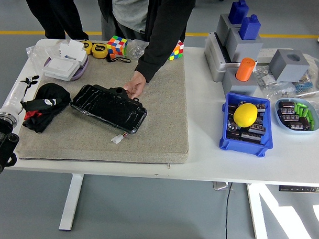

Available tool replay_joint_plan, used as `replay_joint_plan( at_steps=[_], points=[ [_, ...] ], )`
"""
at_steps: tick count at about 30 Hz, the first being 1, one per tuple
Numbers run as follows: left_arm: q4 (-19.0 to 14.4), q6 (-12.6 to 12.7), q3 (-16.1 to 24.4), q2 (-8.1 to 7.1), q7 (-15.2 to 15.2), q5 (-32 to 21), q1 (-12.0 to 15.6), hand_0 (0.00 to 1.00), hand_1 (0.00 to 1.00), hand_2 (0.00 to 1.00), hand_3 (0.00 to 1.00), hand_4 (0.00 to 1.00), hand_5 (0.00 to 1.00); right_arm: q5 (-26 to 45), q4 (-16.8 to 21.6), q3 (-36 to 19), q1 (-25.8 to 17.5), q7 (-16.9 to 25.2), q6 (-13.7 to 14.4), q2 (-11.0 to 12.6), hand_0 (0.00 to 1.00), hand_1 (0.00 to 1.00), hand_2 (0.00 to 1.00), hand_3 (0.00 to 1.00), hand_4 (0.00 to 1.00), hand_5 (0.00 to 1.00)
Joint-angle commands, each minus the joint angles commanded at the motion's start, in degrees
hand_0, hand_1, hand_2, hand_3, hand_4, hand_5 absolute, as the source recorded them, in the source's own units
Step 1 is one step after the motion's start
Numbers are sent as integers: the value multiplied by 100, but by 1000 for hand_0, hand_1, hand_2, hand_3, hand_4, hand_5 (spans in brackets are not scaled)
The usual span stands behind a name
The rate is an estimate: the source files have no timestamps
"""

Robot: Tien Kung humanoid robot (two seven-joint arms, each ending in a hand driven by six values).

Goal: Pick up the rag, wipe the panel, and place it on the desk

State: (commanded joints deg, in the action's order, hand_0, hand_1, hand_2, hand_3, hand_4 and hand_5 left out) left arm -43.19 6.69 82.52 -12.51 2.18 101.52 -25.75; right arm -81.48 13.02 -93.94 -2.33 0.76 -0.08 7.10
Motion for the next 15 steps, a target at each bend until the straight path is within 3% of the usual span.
replay_joint_plan(
  at_steps=[5, 6, 11, 12, 15],
  points=[
    [232, 27, -73, 28, 26, 4, -133, 895, 857, 790, 860, 998, 282, 44, 16, 37, 4, 18, 9, 10, 563, 591, 543, 528, 919, 430],
    [276, 57, -97, 37, 14, -14, -157, 726, 690, 653, 753, 988, 194, 55, 20, 45, 4, 27, 15, 11, 564, 591, 539, 528, 918, 430],
    [467, 92, -134, 108, 32, 36, -268, 726, 690, 653, 753, 988, 194, 81, 28, 79, 6, 34, 18, 8, 564, 591, 539, 528, 918, 430],
    [504, 105, -146, 127, 17, 64, -286, 538, 542, 499, 586, 873, 87, 87, 30, 88, 4, 35, 17, 5, 564, 590, 538, 528, 918, 430],
    [556, 179, -167, 158, -65, 43, -310, 538, 542, 499, 586, 873, 87, 98, 34, 99, 1, 52, 24, 3, 564, 590, 538, 528, 918, 430]
  ],
)
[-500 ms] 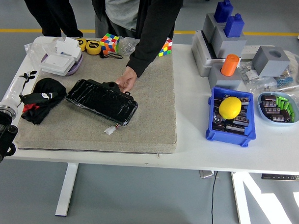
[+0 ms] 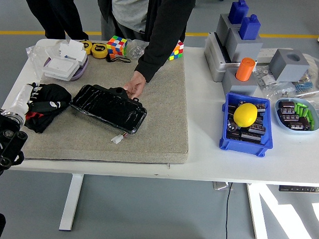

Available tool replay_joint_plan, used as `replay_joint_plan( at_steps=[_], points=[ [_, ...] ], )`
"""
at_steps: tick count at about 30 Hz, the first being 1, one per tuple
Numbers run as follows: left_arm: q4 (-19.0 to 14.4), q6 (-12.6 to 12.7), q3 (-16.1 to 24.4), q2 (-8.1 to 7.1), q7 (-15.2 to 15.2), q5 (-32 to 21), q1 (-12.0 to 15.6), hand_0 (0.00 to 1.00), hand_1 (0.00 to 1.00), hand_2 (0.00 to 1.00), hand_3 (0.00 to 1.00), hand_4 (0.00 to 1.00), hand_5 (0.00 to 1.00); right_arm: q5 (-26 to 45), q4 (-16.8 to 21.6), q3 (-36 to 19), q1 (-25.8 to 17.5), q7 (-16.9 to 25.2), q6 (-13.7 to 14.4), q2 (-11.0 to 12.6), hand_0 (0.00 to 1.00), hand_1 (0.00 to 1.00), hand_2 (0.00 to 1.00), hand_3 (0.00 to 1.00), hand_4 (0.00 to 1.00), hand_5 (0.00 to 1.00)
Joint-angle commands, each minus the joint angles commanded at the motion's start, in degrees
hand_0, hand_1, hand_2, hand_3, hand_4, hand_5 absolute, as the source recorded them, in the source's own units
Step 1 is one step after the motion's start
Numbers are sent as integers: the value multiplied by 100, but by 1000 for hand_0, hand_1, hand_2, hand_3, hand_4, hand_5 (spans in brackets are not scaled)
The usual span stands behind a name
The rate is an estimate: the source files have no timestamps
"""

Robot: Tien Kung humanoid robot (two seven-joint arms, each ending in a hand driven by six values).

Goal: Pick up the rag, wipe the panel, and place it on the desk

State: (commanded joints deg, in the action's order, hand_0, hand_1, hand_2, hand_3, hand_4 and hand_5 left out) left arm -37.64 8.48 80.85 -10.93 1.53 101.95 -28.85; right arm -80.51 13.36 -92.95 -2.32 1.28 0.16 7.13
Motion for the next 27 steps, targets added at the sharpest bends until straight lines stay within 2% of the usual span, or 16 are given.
replay_joint_plan(
  at_steps=[2, 3, 8, 9, 14, 15, 17, 20, 21, 22, 26, 27],
  points=[
    [58, 46, -5, 25, -27, 106, -44, 538, 542, 499, 586, 873, 87, 4, -1, 0, 5, 7, 2, 0, 564, 590, 538, 528, 918, 430],
    [88, 54, -17, 31, -48, 168, -65, 382, 410, 467, 577, 661, 2, 3, -1, -1, 5, 9, 2, 0, 562, 590, 536, 528, 917, 431],
    [129, 230, 6, 47, -215, 489, -100, 382, 410, 467, 577, 661, 2, 9, 2, -5, 4, 32, 12, 1, 562, 590, 536, 528, 917, 431],
    [130, 249, 18, 44, -221, 577, -107, 258, 361, 462, 583, 651, 2, 8, 2, -6, 3, 36, 14, 1, 561, 590, 531, 527, 914, 429],
    [136, 409, 92, 21, -339, 763, -118, 258, 361, 462, 583, 651, 2, 14, 5, 1, -1, 68, 24, -2, 561, 590, 531, 527, 914, 429],
    [127, 423, 111, 18, -351, 774, -114, 223, 342, 461, 574, 669, 2, 15, 6, 3, -2, 72, 25, -2, 562, 586, 528, 527, 913, 430],
    [63, 466, 203, 6, -377, 843, -87, 223, 342, 461, 574, 669, 2, 19, 9, 11, -3, 88, 30, -2, 562, 586, 528, 527, 913, 430],
    [-119, 495, 301, -7, -399, 860, -31, 223, 342, 461, 574, 669, 2, 18, 7, 3, -3, 102, 34, -5, 562, 586, 528, 527, 913, 430],
    [-201, 497, 307, -13, -398, 829, -10, 204, 304, 418, 564, 681, 2, 18, 7, 2, -5, 108, 37, -6, 560, 582, 526, 526, 911, 427],
    [-269, 496, 305, -18, -401, 805, 4, 204, 304, 418, 564, 681, 2, 17, 7, 2, -7, 111, 37, -7, 560, 582, 526, 526, 911, 427],
    [-775, 482, 77, -44, -441, 532, 80, 204, 304, 418, 564, 681, 2, 13, 5, 5, -16, 130, 46, -4, 560, 582, 526, 526, 911, 427],
    [-874, 477, 2, -43, -446, 497, 89, 196, 278, 353, 557, 689, 2, 14, 3, 11, -17, 133, 48, -4, 559, 583, 525, 522, 910, 427]
  ],
)
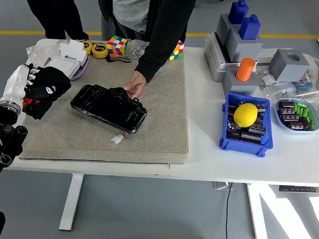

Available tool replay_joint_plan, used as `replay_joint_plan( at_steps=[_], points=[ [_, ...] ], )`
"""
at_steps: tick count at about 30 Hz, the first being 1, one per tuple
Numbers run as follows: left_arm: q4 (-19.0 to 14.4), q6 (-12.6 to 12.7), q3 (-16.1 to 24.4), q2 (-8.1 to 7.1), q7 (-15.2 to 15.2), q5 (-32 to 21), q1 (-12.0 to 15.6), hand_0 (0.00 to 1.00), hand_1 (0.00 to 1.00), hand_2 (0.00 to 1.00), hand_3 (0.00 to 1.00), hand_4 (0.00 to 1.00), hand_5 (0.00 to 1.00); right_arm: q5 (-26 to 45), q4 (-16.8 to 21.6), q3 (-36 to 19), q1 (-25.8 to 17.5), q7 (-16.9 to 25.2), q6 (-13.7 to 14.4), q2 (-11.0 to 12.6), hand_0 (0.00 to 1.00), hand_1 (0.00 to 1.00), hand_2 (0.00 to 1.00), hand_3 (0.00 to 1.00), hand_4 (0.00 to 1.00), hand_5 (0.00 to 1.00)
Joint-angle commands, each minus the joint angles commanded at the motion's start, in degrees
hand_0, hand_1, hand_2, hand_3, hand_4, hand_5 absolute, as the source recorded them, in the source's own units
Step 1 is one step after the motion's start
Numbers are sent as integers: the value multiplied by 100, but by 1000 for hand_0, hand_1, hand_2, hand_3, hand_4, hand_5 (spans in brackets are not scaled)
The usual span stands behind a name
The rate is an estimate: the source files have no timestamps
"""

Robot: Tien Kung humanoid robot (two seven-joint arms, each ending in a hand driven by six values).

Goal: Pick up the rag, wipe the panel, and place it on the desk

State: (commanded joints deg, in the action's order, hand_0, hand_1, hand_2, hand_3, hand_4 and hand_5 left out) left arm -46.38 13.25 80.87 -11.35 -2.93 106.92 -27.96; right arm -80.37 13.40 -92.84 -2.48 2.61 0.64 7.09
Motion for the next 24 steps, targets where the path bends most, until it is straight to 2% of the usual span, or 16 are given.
replay_joint_plan(
  at_steps=[3, 6, 7, 24],
  points=[
    [-233, -5, -283, 30, -27, -134, 10, 196, 278, 353, 557, 689, 2, 25, 4, 37, -1, 22, 5, -4, 559, 583, 525, 522, 910, 427],
    [-253, 8, -499, 107, -54, -180, -25, 196, 278, 353, 557, 689, 2, 49, 5, 75, 3, 40, 7, -3, 559, 583, 525, 522, 910, 427],
    [-233, 11, -523, 129, -58, -178, -40, 195, 263, 328, 554, 688, 2, 58, 7, 85, 7, 46, 9, -2, 559, 582, 524, 522, 910, 427],
    [419, 78, -526, 342, -31, -21, -255, 193, 256, 335, 554, 685, 2, 128, 29, 146, -19, 93, 10, 23, 558, 580, 518, 523, 900, 416]
  ],
)
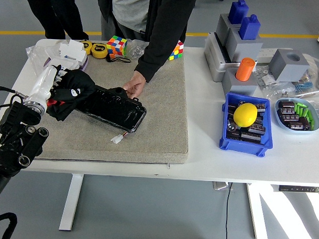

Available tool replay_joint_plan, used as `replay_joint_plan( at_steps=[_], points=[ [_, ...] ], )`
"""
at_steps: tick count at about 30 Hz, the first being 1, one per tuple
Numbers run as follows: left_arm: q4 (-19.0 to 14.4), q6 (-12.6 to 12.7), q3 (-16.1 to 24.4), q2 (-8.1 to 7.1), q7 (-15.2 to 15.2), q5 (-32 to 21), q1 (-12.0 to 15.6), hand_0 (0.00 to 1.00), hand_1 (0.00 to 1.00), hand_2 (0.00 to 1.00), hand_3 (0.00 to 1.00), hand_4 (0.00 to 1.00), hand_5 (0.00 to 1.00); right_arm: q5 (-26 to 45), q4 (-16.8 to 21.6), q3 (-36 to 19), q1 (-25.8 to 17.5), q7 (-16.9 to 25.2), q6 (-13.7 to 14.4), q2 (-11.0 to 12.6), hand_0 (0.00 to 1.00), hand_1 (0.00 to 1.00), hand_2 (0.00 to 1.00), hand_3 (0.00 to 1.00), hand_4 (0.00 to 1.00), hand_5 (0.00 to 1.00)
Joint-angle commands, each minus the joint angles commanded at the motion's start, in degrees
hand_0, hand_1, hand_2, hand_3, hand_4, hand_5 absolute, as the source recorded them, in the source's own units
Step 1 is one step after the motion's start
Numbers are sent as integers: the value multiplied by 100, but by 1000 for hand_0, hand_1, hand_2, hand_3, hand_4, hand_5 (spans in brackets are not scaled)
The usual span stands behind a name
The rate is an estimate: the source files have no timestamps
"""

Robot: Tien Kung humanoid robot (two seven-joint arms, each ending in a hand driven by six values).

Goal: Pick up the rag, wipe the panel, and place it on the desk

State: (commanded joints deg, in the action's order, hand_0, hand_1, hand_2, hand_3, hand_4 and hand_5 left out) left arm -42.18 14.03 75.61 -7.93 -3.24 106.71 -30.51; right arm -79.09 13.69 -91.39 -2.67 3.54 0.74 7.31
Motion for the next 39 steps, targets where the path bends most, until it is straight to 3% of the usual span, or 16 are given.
replay_joint_plan(
  at_steps=[5, 21, 32, 39],
  points=[
    [12, -14, -68, 32, -5, -108, -15, 193, 251, 330, 553, 681, 2, 43, 26, 22, 4, 14, -4, -10, 558, 578, 518, 523, 899, 414],
    [-623, -45, -891, 83, 40, -674, 167, 193, 243, 317, 551, 678, 2, 126, 97, 85, -4, 31, -5, -27, 557, 577, 512, 524, 895, 409],
    [-1251, -30, -1772, 41, 47, -1242, 394, 192, 241, 318, 551, 677, 2, 122, 123, 96, -14, 31, -14, -21, 558, 578, 512, 524, 894, 407],
    [-1435, -6, -2286, 118, 61, -1345, 391, 188, 240, 317, 551, 675, 2, 127, 142, 77, -6, 38, -14, -22, 558, 578, 510, 524, 894, 406]
  ],
)
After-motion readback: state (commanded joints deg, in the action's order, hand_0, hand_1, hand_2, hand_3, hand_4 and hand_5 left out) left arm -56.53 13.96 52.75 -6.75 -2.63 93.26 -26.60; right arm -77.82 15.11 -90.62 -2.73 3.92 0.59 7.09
